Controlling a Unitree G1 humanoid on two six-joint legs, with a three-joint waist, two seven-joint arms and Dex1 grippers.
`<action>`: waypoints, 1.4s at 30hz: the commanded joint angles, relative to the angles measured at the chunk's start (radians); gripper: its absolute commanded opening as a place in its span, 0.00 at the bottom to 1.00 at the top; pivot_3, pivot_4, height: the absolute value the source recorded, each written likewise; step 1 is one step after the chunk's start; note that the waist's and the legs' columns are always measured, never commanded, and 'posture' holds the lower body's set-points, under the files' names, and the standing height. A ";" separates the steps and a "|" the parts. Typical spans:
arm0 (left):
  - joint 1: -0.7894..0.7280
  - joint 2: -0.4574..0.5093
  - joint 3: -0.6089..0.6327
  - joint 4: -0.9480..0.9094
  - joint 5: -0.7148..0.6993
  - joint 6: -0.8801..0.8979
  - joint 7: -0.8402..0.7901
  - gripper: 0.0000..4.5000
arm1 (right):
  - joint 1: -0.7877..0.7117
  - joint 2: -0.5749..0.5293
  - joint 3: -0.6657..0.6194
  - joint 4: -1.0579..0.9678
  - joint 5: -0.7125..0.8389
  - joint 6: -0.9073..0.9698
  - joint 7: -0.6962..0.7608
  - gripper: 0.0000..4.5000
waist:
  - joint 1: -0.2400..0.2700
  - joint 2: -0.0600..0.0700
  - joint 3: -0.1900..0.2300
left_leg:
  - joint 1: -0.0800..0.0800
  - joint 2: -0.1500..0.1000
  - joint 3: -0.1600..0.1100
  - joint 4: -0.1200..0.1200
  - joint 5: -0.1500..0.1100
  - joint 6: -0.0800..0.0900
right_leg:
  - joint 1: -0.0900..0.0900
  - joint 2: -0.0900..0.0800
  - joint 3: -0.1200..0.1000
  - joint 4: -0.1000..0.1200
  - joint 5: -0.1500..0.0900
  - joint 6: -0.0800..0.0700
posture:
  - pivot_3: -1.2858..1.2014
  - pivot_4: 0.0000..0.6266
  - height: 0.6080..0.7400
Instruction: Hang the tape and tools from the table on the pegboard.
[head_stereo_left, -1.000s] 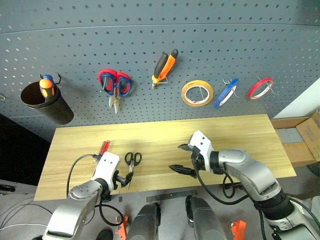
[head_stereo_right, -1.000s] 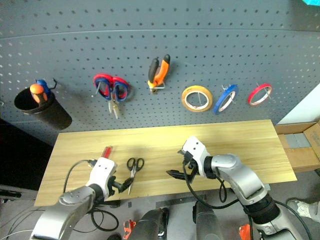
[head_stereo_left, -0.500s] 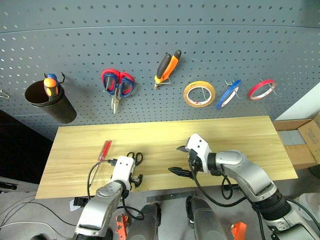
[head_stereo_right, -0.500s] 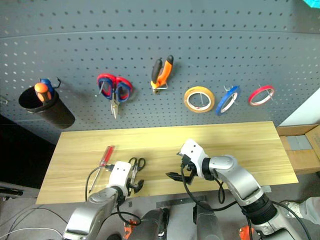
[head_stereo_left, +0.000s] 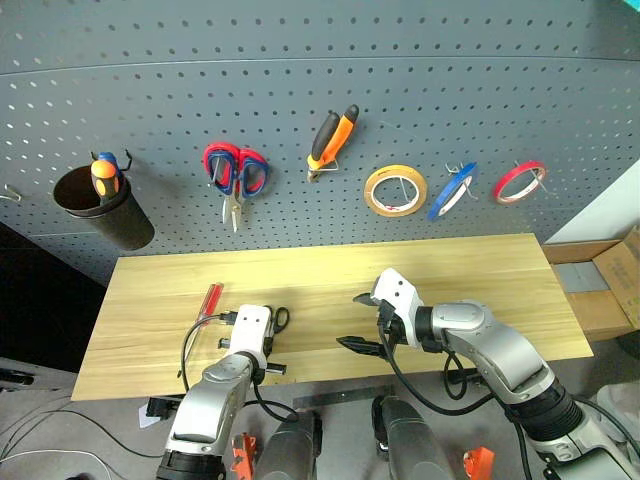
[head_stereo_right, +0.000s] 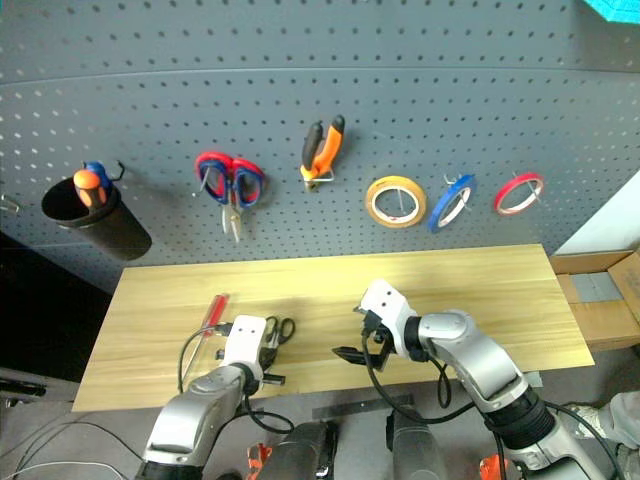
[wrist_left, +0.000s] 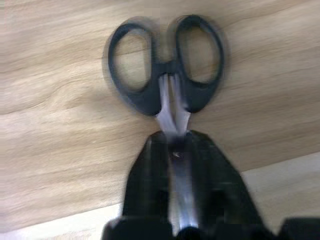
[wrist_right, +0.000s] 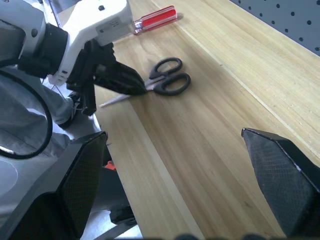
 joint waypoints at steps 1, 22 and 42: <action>0.045 0.039 0.017 -0.056 0.005 -0.099 -0.046 0.03 | 0.005 0.019 -0.028 -0.037 0.030 -0.027 0.016 1.00 | -0.001 0.000 0.000 | 0.001 0.000 0.000 0.000 0.000 0.000 | 0.000 0.000 0.000 0.000 0.000 0.000 | 0.50 0.41 1.00; 0.041 0.013 0.185 -0.235 0.073 -1.037 -0.072 0.03 | -0.036 0.102 -0.043 0.094 0.046 -0.179 0.087 1.00 | 0.020 0.000 -0.002 | -0.003 0.001 -0.003 0.000 -0.001 0.001 | 0.003 0.001 -0.004 -0.012 0.005 0.000 | 0.52 0.37 1.00; -0.055 -0.025 0.168 -0.138 0.087 -0.990 -0.021 0.03 | -0.156 0.161 -0.080 0.055 0.032 -0.238 0.053 1.00 | 0.030 0.000 -0.003 | -0.004 0.002 -0.003 0.000 -0.001 0.000 | 0.002 0.001 -0.005 -0.012 0.006 0.000 | 0.52 0.34 1.00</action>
